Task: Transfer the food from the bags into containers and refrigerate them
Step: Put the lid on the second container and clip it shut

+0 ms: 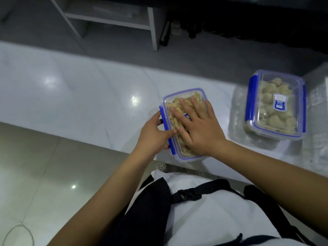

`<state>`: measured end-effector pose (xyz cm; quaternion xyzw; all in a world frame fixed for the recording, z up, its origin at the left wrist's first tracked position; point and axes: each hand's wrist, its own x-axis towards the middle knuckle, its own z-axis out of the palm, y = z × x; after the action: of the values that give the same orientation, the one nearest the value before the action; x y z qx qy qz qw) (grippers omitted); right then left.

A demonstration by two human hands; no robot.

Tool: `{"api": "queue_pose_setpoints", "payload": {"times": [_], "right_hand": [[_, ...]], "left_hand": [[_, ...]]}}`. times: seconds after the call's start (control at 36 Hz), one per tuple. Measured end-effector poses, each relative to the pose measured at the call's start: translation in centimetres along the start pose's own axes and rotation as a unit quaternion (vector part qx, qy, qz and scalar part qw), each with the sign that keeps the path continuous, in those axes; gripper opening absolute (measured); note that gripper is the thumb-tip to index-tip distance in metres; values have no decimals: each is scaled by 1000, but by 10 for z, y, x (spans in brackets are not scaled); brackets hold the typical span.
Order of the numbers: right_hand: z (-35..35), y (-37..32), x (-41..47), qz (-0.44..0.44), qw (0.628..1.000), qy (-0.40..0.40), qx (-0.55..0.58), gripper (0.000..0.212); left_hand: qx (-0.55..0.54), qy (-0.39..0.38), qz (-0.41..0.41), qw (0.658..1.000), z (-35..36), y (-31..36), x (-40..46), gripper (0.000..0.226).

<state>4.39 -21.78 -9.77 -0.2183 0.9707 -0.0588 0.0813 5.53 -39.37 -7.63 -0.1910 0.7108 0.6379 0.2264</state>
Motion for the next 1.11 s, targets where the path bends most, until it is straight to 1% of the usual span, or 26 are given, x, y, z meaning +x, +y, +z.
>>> {"api": "queue_pose_setpoints", "payload": {"times": [0.14, 0.19, 0.33, 0.5, 0.61, 0.67, 0.72, 0.81, 0.86, 0.92, 0.94, 0.97, 1.0, 1.06, 1.08, 1.11], "right_hand": [[-1, -1, 1, 5, 1000, -19, -5, 60], [-2, -2, 0, 17, 1000, -17, -2, 61], [-2, -1, -2, 45, 999, -12, 2, 62], [1, 1, -2, 52, 998, 1, 25, 63], [1, -6, 3, 68, 997, -14, 25, 68], [0, -12, 9, 70, 997, -20, 27, 68], [-2, -17, 19, 67, 996, -9, 57, 61], [-10, -22, 30, 49, 984, 22, 168, 50], [-16, -18, 30, 56, 958, 61, 276, 51], [-21, -6, 26, 93, 931, 103, 338, 62], [-24, 3, 22, 126, 914, 106, 370, 68], [-27, 13, 20, 166, 888, 95, 418, 74], [-31, 23, 18, 207, 851, 74, 477, 79], [-40, 42, 17, 283, 772, 7, 569, 85], [-44, 50, 18, 309, 748, -36, 586, 87], [-46, 56, 19, 324, 732, -76, 595, 90]], "left_hand": [[53, 12, -2, 999, 5, 9, -2, 66], [89, 12, 2, 996, 8, 13, -1, 63], [133, 1, -4, 991, 12, 26, 8, 59], [125, 9, -13, 992, 15, 24, 15, 63], [140, 25, 17, 990, 11, 23, 19, 61], [129, 36, 25, 991, 6, 24, 22, 67], [102, 41, 20, 994, -2, 28, 25, 69], [69, 38, 9, 997, -16, 31, 27, 65], [76, 41, 9, 996, -22, 30, 27, 60], [87, 51, 10, 995, -25, 30, 26, 59], [101, 61, 13, 993, -25, 29, 23, 61], [126, 70, 22, 989, -24, 27, 21, 66], [165, 76, 37, 983, -23, 25, 19, 76], [277, 79, 76, 955, -16, 21, 15, 99], [332, 73, 99, 935, -10, 20, 13, 105], [384, 60, 119, 914, -4, 20, 11, 106]]}}
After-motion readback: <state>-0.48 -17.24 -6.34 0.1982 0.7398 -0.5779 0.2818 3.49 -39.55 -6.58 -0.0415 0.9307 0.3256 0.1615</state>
